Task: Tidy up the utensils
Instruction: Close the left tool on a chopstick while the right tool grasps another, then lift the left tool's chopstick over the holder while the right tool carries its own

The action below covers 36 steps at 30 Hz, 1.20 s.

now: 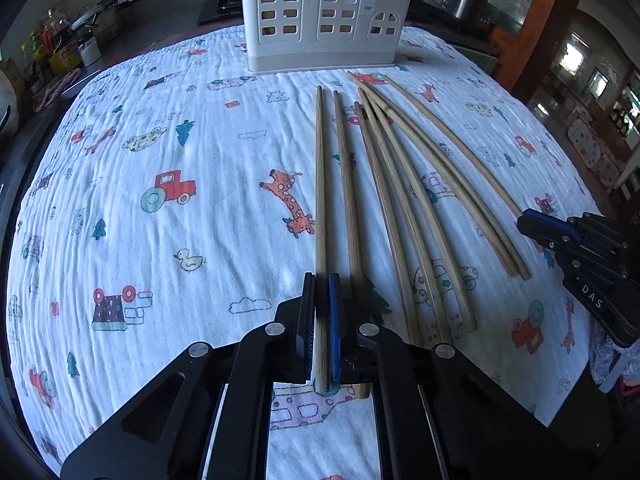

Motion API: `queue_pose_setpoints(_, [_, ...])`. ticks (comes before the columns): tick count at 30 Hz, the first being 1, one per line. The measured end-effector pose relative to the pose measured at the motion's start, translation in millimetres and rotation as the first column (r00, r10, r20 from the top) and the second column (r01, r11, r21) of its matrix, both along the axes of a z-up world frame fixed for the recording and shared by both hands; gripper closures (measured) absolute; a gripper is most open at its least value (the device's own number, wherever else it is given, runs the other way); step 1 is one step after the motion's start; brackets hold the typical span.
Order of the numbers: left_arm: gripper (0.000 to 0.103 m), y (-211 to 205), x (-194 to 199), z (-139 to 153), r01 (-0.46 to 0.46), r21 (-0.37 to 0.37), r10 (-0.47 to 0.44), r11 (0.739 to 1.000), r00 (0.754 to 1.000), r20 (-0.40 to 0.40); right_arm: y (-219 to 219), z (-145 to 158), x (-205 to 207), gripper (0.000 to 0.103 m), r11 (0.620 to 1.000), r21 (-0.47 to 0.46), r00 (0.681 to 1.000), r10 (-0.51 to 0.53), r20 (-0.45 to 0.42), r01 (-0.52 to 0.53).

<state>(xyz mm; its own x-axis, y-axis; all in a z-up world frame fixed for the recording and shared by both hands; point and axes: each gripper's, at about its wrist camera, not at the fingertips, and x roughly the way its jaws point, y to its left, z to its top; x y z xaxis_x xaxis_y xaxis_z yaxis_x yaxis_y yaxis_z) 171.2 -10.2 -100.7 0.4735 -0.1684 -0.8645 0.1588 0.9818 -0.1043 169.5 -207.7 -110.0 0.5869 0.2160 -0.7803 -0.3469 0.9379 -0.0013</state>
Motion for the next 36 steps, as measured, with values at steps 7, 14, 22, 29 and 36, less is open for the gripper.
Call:
queue_pose_setpoints(7, [0.098, 10, -6, 23, -0.016, -0.035, 0.019, 0.999, 0.998, 0.066, -1, 16, -6, 0.096, 1.0, 0.007, 0.999, -0.001, 0.05, 0.001])
queue_pose_setpoints(14, [0.098, 18, -10, 59, -0.016, -0.055, 0.025, 0.998, 0.985, 0.168, 0, 58, -8, 0.096, 1.0, 0.017, 0.988, 0.016, 0.151, -0.019])
queue_pose_setpoints(22, [0.098, 20, -5, 89, -0.005, -0.061, 0.02, 0.998, 0.967, 0.253, 10, 101, 5, 0.096, 0.998, 0.008, 0.967, 0.06, 0.248, -0.065])
queue_pose_setpoints(29, [0.098, 22, 10, 113, -0.002, -0.082, 0.027, 0.997, 0.95, 0.31, 20, 132, 33, 0.096, 0.994, 0.035, 0.956, 0.086, 0.282, -0.099])
queue_pose_setpoints(36, [0.098, 23, 34, 137, 0.011, -0.07, 0.014, 0.998, 0.936, 0.351, 21, 155, 62, 0.096, 0.991, 0.06, 0.954, 0.097, 0.284, -0.119])
